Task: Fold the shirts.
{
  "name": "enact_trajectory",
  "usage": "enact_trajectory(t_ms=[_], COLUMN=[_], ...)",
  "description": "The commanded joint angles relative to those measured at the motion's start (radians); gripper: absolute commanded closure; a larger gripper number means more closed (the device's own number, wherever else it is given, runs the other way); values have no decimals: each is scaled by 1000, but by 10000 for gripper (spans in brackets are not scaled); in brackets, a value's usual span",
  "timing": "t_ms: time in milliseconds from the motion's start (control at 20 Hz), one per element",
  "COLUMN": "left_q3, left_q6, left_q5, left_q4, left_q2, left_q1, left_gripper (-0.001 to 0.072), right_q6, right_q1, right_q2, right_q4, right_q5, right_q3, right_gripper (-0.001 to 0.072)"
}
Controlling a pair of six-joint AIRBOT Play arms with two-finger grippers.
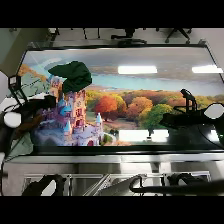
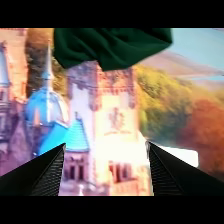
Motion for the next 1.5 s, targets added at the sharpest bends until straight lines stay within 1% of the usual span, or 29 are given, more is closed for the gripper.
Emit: enact_trajectory(t_ms=[0, 50, 150, 300, 500, 650, 700, 750, 800, 850, 900, 950, 1100, 1150, 1250, 1300, 1400, 1450], left_q3=[283, 372, 558, 787, 958, 1069, 1101, 1125, 1149, 1186, 1212, 1221, 1155, 1128, 1083, 1045, 940, 871], left_q6=[8, 8, 5, -1, -3, -10, -10, -10, -7, -6, -5, 11, 90, 112, 144, 153, 154, 154], left_q5=[13, -25, -104, -181, -201, -272, -299, -330, -355, -382, -410, -434, -499, -552, -687, -744, -818, -824], left_q4=[11, -16, -119, -179, -198, -200, -213, -245, -279, -318, -346, -375, -466, -496, -535, -531, -528, -528], left_q2=[-430, -532, -723, -932, -1081, -1168, -1185, -1192, -1190, -1186, -1175, -1144, -1001, -944, -842, -790, -703, -660], left_q1=[63, 57, 50, 43, 37, 25, 21, 20, 20, 18, 16, 12, -16, -33, -84, -123, -216, -274], left_gripper=[147, -4, -1, -1, -1, 1, 71, 458, 696, 697, 696, 697, 697, 697, 697, 697, 697, 697], right_q6=[2, 2, 2, 2, 2, 1, 2, 1, 1, 1, 0, 0, -3, -5, -82, -112, -154, -169], right_q1=[1, 1, 1, 1, 1, 1, 1, 1, 1, 1, 1, 1, 1, 1, 1, 1, 1, 1], right_q2=[-12, -18, -36, -75, -138, -164, -164, -164, -165, -165, -165, -164, -165, -165, -163, -161, -158, -157], right_q4=[11, 11, 10, 10, 11, 11, 22, 40, 65, 83, 97, 98, 107, 113, 161, 177, 184, 183], right_q5=[-17, -18, -21, -28, -28, -27, -27, -28, -27, -27, -27, -28, -34, -32, -32, -32, -32, -32], right_q3=[0, 0, 0, 0, 0, 0, 0, 0, 0, 0, 0, 1, 3, 10, 30, 39, 62, 74], right_gripper=[227, 227, 226, 227, 227, 227, 228, 228, 230, 279, 455, 594, 595, 595, 595, 595, 595, 595])
